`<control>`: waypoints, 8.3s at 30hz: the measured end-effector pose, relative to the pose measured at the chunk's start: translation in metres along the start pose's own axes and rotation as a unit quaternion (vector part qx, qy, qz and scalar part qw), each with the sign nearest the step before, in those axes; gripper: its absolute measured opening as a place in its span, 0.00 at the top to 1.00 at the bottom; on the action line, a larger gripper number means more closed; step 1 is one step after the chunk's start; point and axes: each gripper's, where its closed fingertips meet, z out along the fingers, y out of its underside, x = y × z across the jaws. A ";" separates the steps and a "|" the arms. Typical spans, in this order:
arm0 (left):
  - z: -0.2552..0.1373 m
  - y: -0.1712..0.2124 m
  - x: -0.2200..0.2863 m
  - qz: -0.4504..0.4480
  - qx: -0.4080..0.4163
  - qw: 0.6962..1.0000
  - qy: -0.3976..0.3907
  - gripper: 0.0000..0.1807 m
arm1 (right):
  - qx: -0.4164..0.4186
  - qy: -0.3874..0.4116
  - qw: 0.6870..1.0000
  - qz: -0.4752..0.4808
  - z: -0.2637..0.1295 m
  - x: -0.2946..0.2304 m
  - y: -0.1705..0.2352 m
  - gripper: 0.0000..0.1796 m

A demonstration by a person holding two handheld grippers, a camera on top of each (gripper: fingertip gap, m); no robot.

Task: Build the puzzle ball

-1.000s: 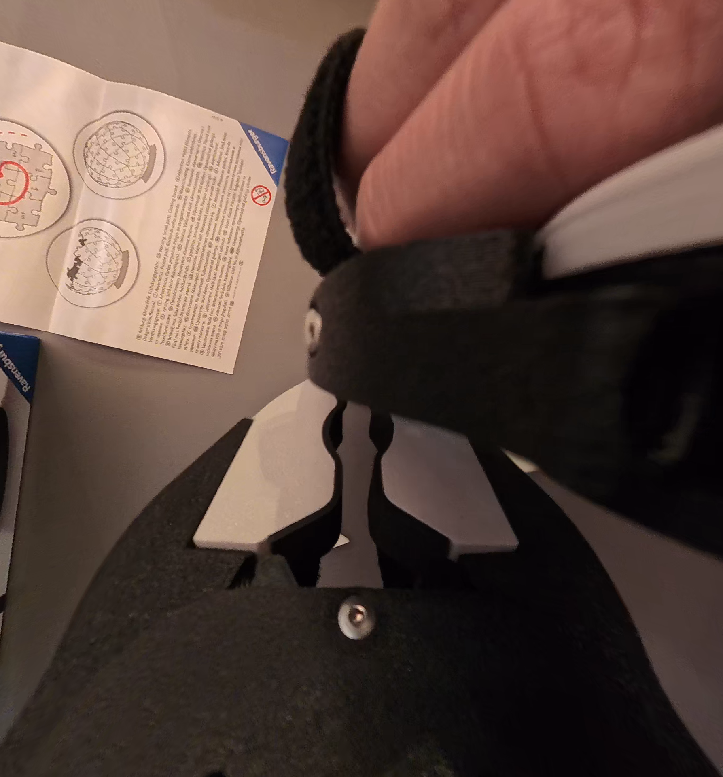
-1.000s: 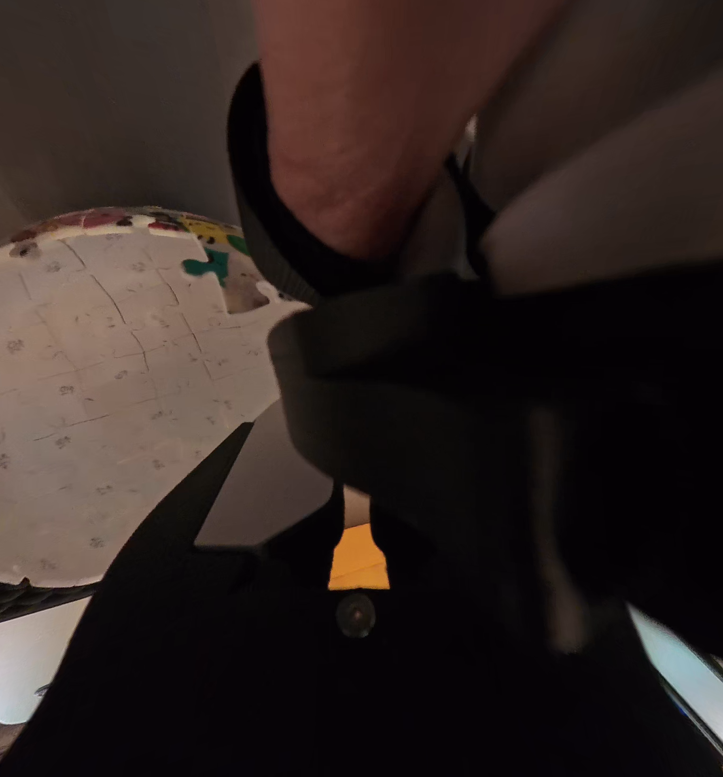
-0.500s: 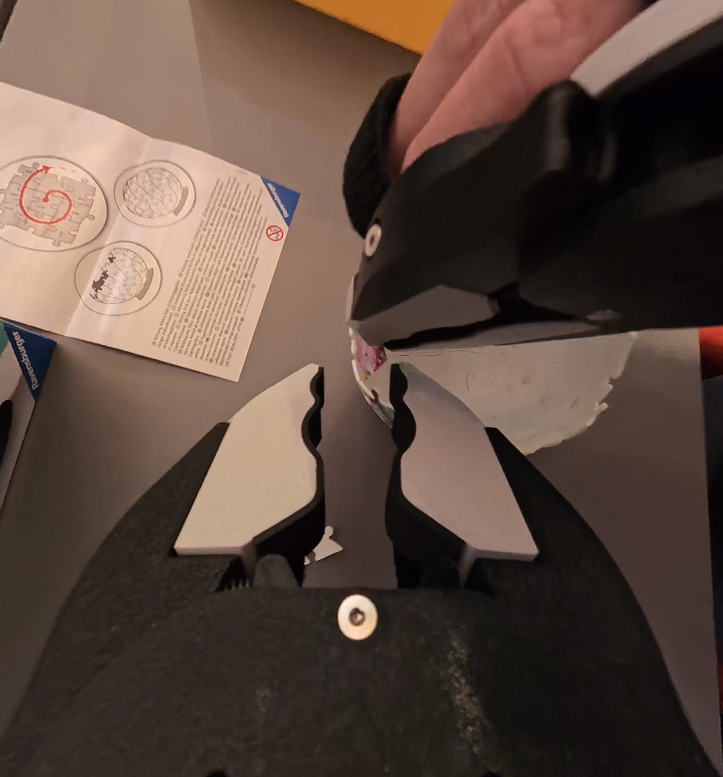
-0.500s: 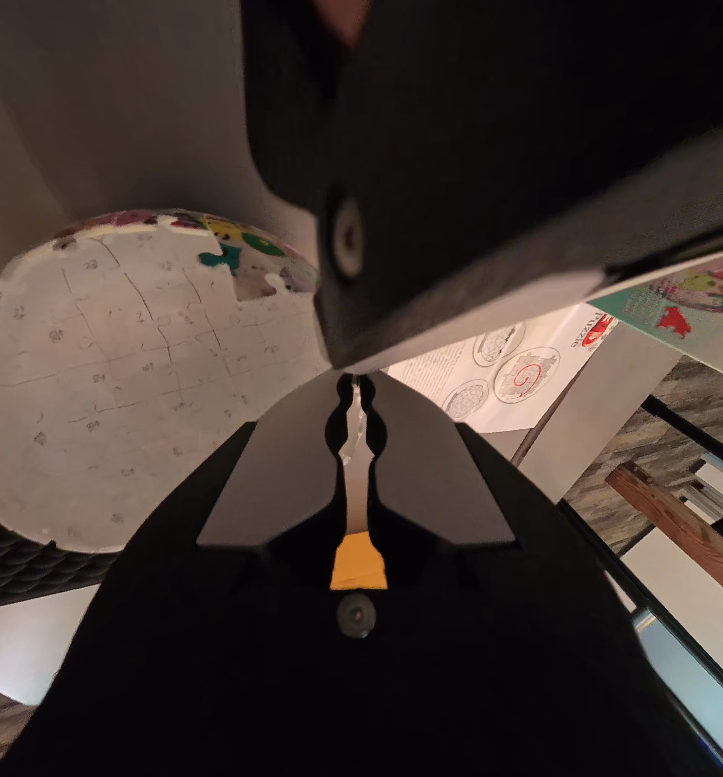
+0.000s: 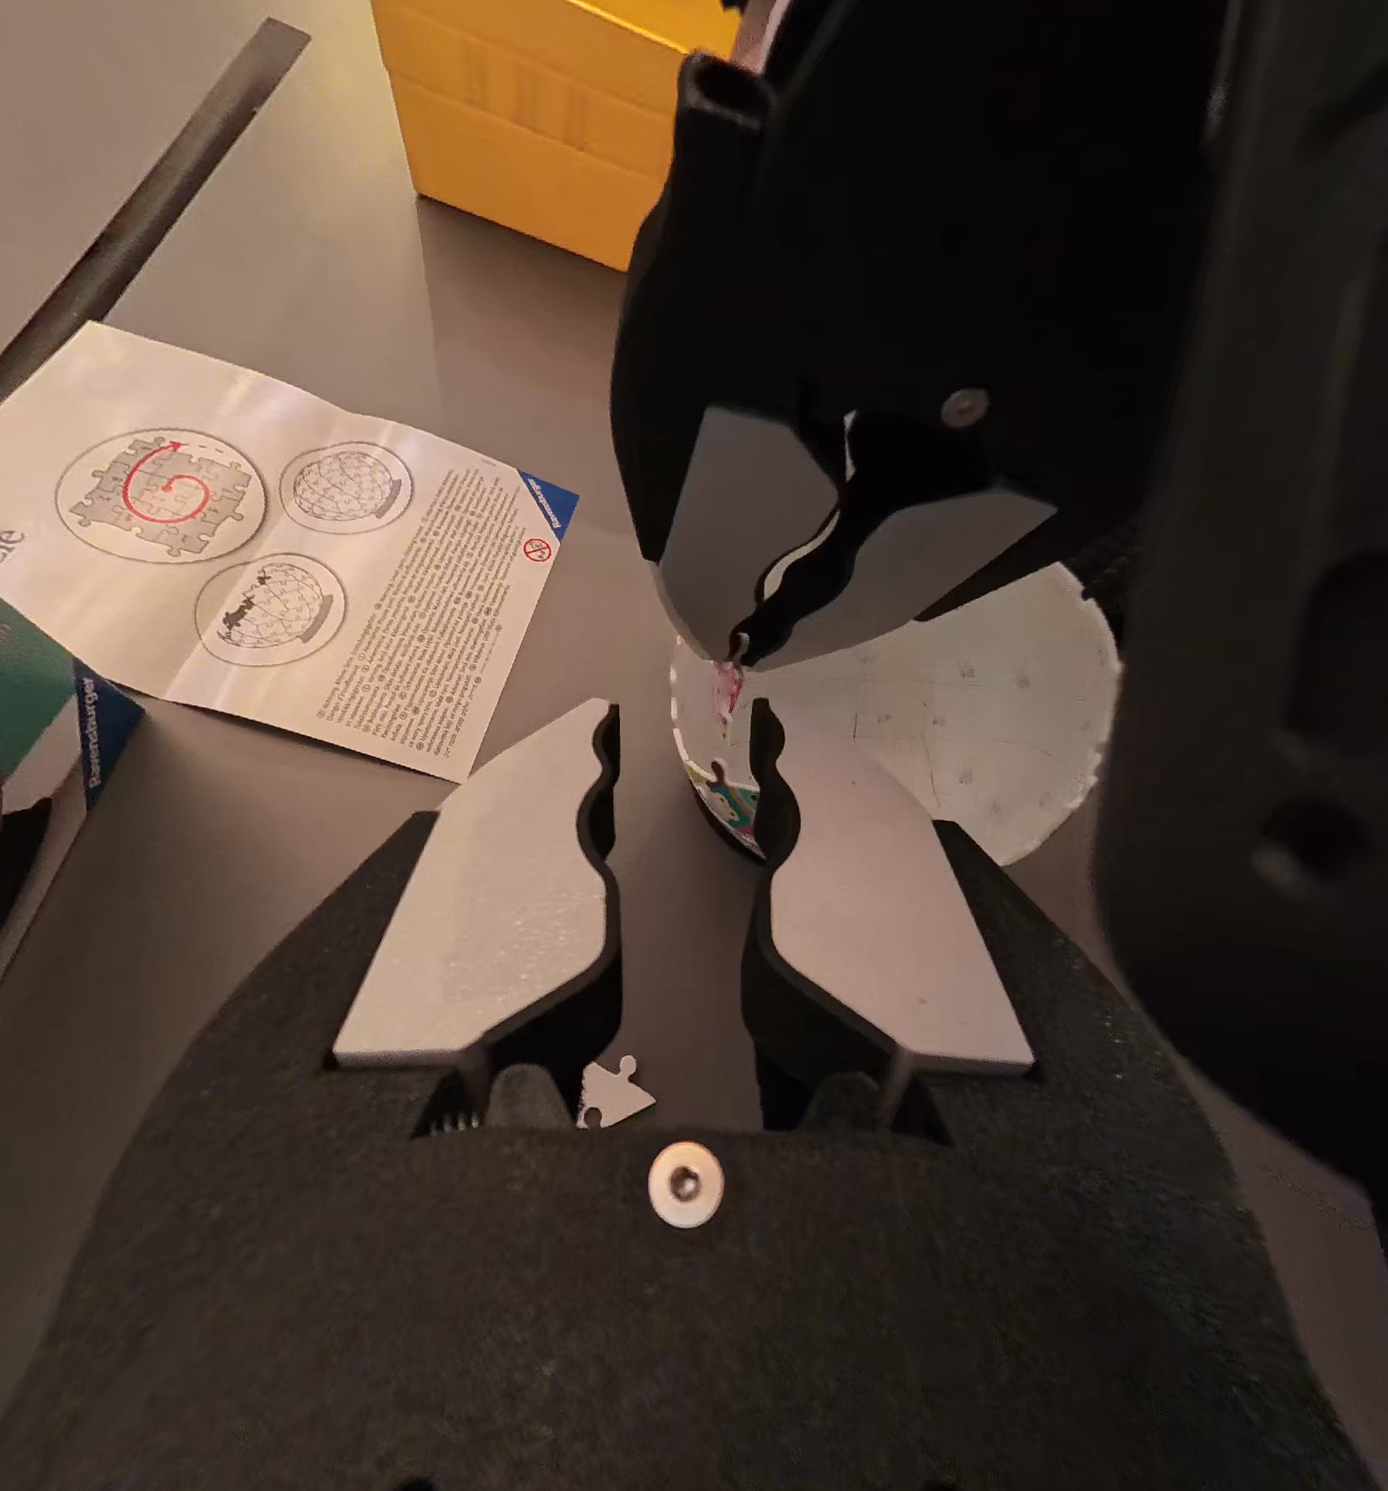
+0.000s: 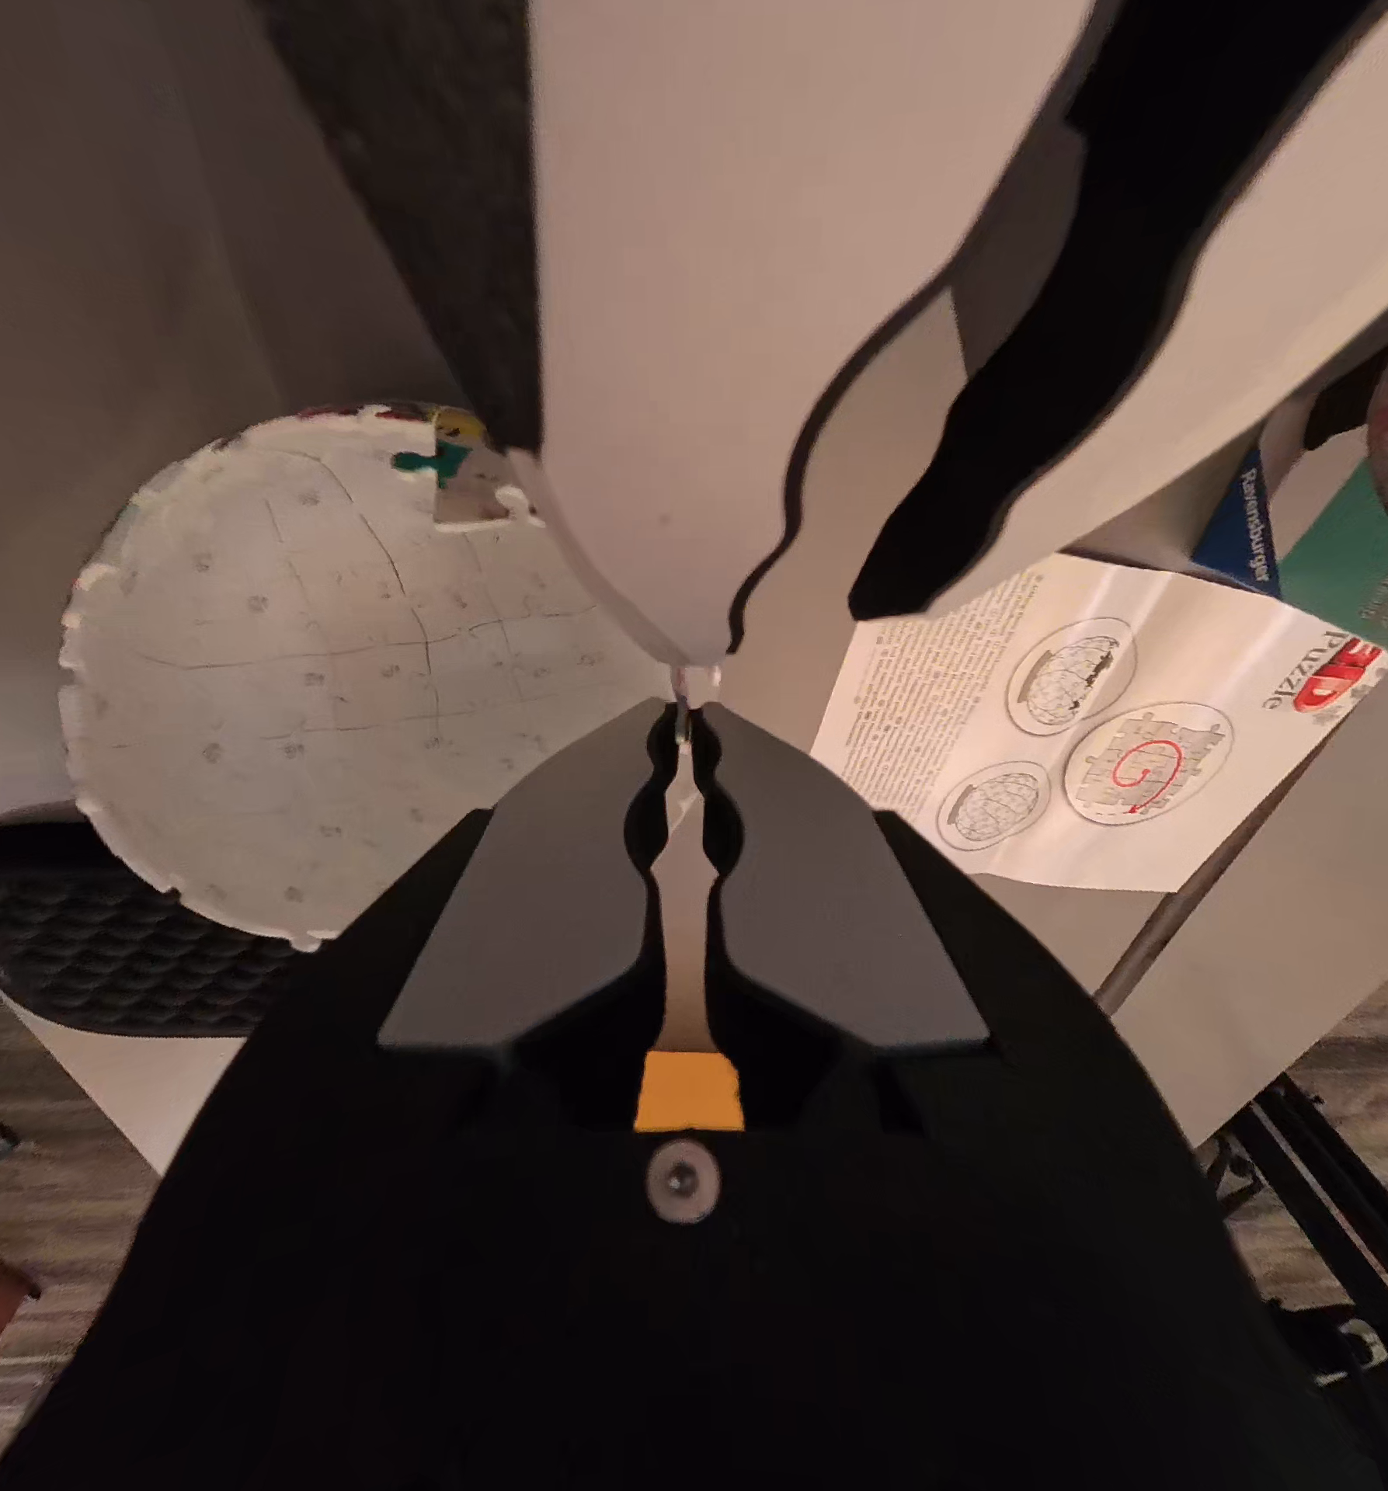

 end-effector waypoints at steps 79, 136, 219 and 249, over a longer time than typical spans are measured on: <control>0.033 0.014 -0.013 0.019 -0.038 0.999 -0.010 0.99 | -0.003 0.037 0.999 -0.016 0.016 0.018 0.001 0.92; 0.029 0.019 -0.012 0.010 -0.050 0.998 -0.024 0.99 | -0.022 0.071 0.997 0.001 0.008 0.021 0.003 0.84; 0.032 0.022 -0.014 0.050 -0.073 0.995 -0.050 0.99 | -0.032 0.080 0.995 -0.042 0.020 0.020 -0.001 0.91; 0.031 0.023 -0.012 0.057 -0.079 0.994 -0.049 0.98 | -0.021 0.087 0.995 -0.045 0.021 0.021 -0.003 0.97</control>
